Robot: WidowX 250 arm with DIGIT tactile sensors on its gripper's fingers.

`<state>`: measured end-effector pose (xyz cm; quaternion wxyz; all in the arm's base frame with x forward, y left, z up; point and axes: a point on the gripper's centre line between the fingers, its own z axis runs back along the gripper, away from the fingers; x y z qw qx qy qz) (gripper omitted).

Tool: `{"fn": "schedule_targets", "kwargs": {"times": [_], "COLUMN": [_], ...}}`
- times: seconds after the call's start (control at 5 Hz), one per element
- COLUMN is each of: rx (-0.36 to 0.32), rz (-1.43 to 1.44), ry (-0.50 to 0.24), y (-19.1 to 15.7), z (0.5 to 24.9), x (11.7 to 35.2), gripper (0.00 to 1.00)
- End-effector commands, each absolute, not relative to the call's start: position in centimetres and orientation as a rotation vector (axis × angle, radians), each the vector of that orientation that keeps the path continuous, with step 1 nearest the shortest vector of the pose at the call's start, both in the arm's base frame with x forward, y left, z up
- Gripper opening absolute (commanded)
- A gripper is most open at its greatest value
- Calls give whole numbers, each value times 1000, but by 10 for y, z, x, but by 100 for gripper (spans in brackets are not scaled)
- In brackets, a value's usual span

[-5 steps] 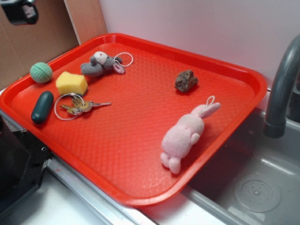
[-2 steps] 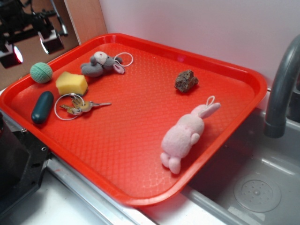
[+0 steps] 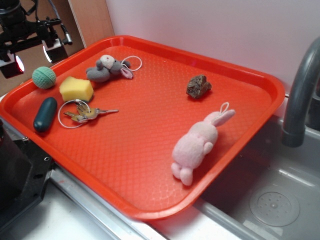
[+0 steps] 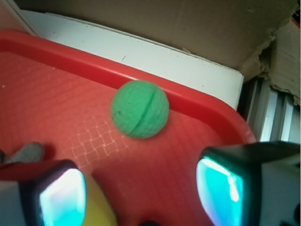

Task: Grab the green ball.

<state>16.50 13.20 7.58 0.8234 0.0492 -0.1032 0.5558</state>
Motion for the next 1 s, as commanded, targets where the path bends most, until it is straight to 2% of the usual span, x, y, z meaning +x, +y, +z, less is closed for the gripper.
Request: {"fn": "schedule_targets", "kwargs": {"times": [0.0,0.2,0.4,0.6,0.8], "rx": [111,142,148,196,193], "rz": [1253,1289,1309,1338,1325], "ry": [-285,-303,-250,-234,-204], "y": [154,183,193,193,189], "z": [65,44,28,9,13], "x": [155,168,170,173,174], "gripper": [100,100,100,0,0]}}
